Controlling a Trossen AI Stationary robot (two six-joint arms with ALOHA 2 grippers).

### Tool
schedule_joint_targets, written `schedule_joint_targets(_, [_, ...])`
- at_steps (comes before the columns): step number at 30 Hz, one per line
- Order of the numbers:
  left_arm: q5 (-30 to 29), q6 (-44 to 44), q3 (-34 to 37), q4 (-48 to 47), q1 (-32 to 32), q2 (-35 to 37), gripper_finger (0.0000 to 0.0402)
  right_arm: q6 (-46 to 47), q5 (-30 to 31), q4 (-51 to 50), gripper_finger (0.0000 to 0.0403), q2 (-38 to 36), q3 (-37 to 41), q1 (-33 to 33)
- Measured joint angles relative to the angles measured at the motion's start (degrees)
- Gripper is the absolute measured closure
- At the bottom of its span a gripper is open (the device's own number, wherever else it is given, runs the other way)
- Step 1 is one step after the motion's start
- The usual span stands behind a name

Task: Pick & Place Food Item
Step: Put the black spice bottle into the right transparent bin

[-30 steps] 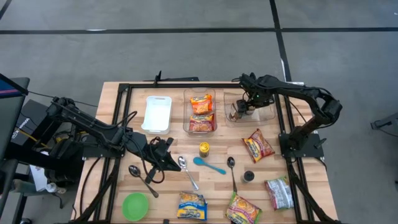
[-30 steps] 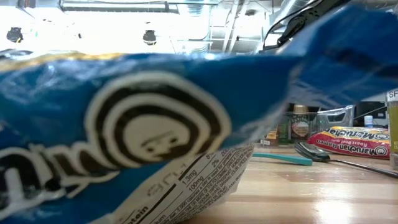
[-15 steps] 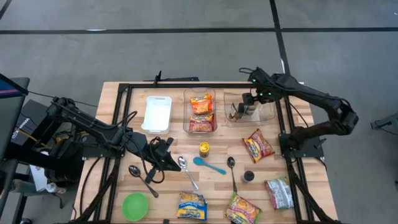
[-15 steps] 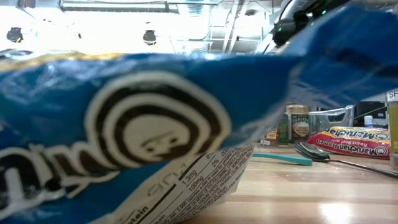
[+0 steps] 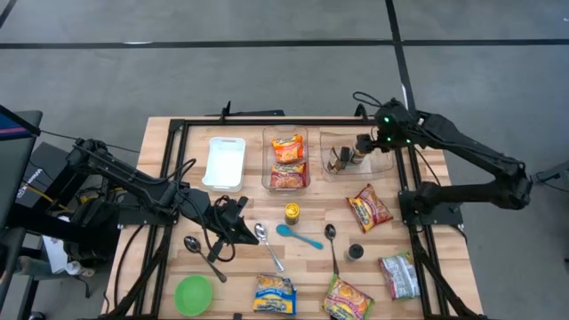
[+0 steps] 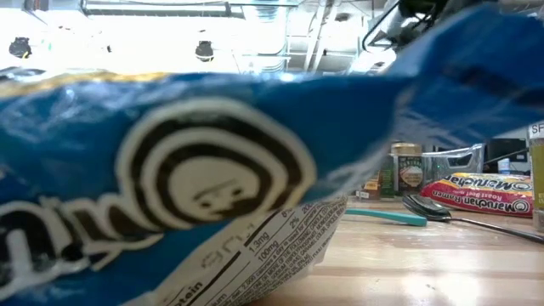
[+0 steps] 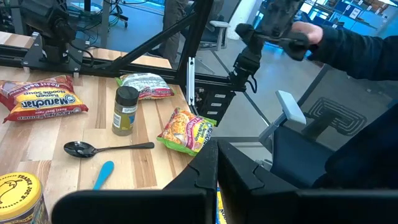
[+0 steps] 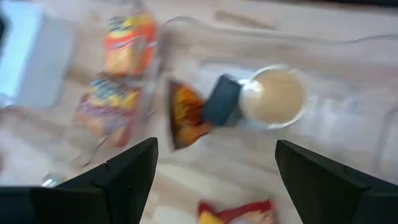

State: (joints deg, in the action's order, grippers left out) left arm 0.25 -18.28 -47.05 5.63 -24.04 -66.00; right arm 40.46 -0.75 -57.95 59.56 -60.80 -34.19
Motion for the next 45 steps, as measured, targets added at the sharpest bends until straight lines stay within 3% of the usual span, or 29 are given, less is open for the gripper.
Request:
schedule_joint_targets(12, [0.0,0.0,0.0,0.0,0.0,0.0,0.0402,10.2,-2.4,0.2,0.0085,-5.7,0.0,14.4])
schedule_joint_targets(31, [0.0,0.0,0.0,0.0,0.0,0.0,0.0402,21.4,-2.3,1.7,0.0085,-2.2,0.0,42.9])
schedule_joint_targets(39, [0.0,0.0,0.0,0.0,0.0,0.0,0.0402,32.6,-2.1,1.7,0.0085,1.6,0.0,54.2])
schedule_joint_targets(45, [0.0,0.0,0.0,0.0,0.0,0.0,0.0402,44.7,2.2,1.9,0.0085,4.5,0.0,61.0])
